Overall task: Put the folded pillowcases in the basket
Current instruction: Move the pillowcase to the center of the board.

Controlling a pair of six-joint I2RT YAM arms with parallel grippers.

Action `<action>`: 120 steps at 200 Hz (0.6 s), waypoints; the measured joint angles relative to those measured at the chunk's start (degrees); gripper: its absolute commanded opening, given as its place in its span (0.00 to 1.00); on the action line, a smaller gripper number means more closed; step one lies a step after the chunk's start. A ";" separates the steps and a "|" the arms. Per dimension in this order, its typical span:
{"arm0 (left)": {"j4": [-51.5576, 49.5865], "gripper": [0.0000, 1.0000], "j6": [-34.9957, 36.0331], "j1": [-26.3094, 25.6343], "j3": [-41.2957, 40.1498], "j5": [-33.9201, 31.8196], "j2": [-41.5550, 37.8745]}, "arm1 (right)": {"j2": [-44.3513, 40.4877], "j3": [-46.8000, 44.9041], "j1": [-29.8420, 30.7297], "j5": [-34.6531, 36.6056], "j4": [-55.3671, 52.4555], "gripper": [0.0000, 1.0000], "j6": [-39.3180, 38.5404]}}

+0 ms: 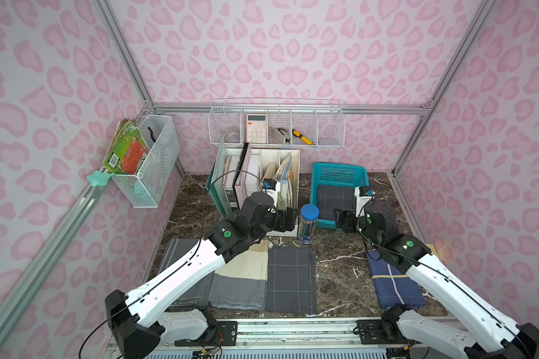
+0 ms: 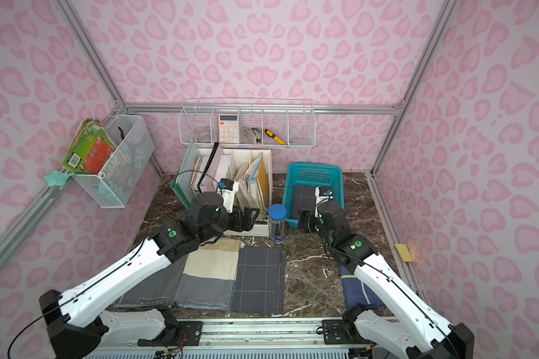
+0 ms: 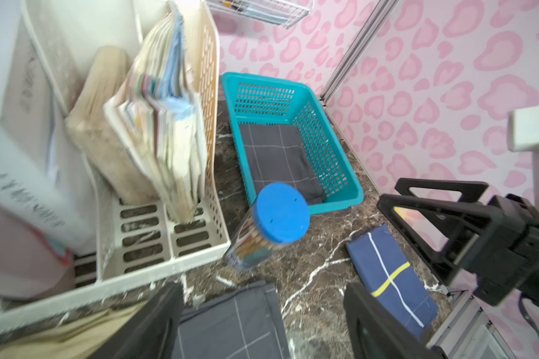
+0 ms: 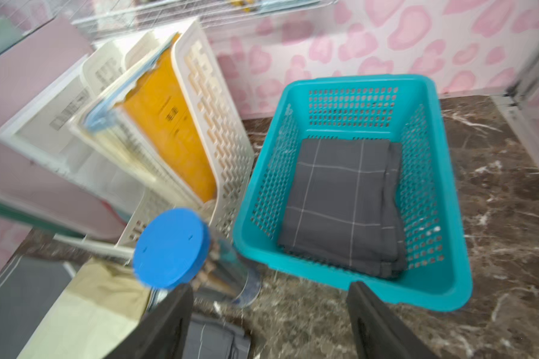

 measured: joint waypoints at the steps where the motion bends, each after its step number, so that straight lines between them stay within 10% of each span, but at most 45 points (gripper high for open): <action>1: -0.04 0.89 -0.15 0.00 -0.28 -0.09 -0.28 | -0.22 -0.17 0.44 0.17 -0.13 0.81 0.13; 61: -5.75 0.95 -13.31 -0.48 -20.81 -2.32 -10.51 | 0.02 -11.02 29.03 9.99 -5.11 0.82 12.46; 120: -7.61 0.99 -23.21 -1.25 -29.09 -2.29 -12.61 | 17.49 -12.17 39.19 10.38 0.74 0.86 19.56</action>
